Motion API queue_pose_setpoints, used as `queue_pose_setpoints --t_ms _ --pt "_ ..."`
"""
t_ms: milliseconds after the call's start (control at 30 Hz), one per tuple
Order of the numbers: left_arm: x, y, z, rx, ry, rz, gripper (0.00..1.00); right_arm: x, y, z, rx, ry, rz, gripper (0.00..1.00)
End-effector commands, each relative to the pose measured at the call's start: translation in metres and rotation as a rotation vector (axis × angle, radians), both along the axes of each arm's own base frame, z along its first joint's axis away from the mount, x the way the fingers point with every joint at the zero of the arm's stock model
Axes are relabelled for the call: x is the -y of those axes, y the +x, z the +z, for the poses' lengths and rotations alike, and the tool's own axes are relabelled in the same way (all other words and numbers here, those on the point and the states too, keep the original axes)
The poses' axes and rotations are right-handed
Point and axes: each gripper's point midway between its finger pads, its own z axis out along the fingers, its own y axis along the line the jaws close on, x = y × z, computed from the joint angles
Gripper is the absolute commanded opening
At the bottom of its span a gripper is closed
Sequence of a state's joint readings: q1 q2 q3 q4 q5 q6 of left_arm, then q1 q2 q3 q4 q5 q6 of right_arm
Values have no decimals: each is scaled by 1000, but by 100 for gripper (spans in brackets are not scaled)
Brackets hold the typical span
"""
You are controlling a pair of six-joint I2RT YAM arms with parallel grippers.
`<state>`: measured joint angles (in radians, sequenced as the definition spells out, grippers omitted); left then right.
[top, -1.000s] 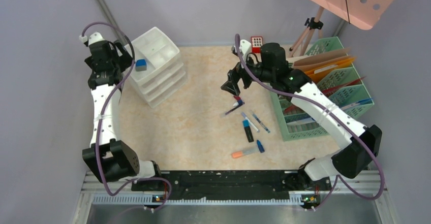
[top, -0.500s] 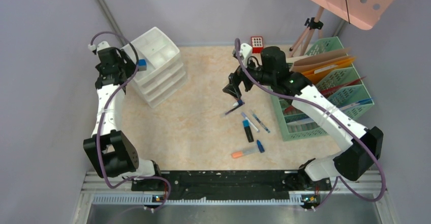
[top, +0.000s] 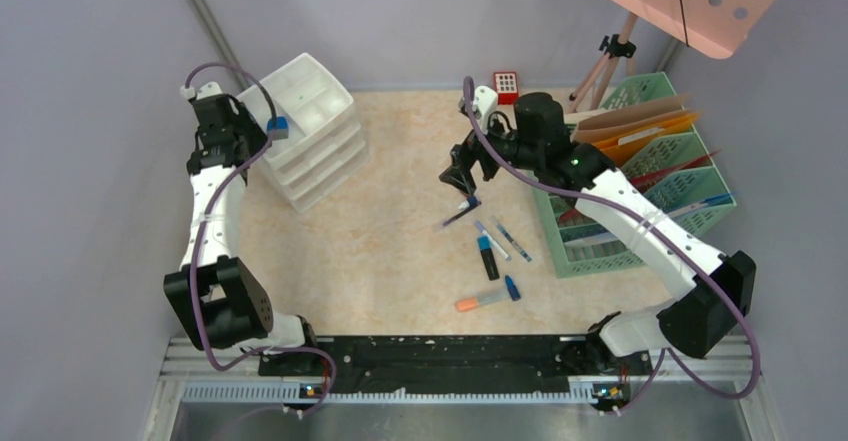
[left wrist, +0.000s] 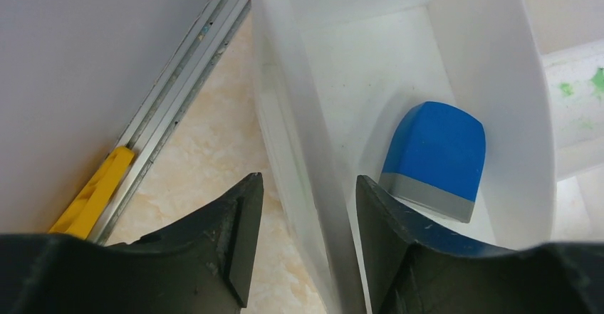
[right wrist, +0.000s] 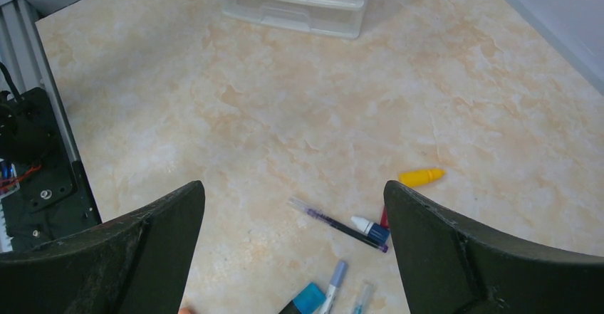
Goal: Organize the desk
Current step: Move the storage box to the center of the board.
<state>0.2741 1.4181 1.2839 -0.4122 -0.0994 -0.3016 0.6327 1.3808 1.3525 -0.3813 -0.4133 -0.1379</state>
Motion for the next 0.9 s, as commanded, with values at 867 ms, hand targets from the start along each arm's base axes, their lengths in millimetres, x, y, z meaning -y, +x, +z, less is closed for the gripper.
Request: queue_pose_setpoints --t_ms 867 --pt "30 2 26 -111 -36 -249 26 -11 3 8 19 30 32 96"
